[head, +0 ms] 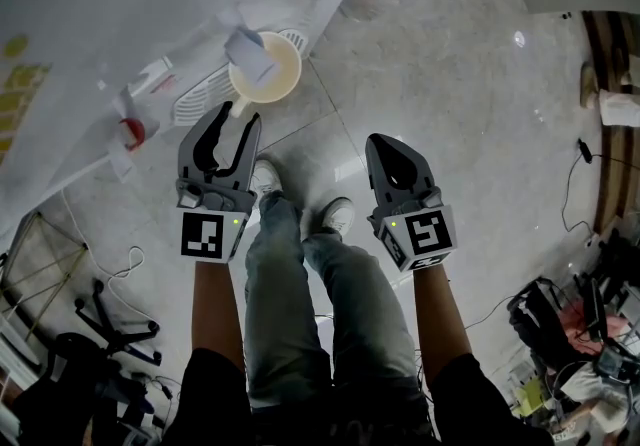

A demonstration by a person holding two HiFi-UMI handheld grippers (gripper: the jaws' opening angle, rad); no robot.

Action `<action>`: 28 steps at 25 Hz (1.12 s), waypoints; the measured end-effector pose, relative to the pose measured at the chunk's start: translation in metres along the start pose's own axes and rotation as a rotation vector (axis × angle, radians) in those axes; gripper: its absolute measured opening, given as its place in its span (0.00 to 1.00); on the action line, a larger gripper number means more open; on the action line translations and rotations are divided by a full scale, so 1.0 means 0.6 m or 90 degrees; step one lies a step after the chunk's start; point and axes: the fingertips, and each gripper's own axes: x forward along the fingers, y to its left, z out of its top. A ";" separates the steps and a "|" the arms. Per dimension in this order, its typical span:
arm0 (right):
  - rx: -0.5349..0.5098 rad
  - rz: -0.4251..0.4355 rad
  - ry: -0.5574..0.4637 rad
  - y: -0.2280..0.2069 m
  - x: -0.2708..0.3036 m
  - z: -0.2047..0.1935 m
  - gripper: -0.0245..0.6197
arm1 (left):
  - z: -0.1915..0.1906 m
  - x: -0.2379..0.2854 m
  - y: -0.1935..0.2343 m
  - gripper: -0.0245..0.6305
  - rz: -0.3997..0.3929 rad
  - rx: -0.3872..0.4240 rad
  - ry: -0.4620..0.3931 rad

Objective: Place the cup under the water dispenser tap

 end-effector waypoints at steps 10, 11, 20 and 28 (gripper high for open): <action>0.009 -0.007 -0.028 0.017 -0.040 0.035 0.06 | 0.027 -0.050 -0.023 0.30 0.011 -0.012 0.016; 0.008 -0.008 -0.030 0.019 -0.046 0.043 0.06 | 0.033 -0.055 -0.026 0.30 0.014 -0.015 0.017; 0.010 -0.011 -0.063 0.040 -0.106 0.124 0.06 | 0.105 -0.109 -0.050 0.25 0.041 -0.040 0.026; -0.001 -0.023 -0.094 0.054 -0.168 0.211 0.06 | 0.168 -0.149 -0.061 0.16 0.045 -0.014 0.050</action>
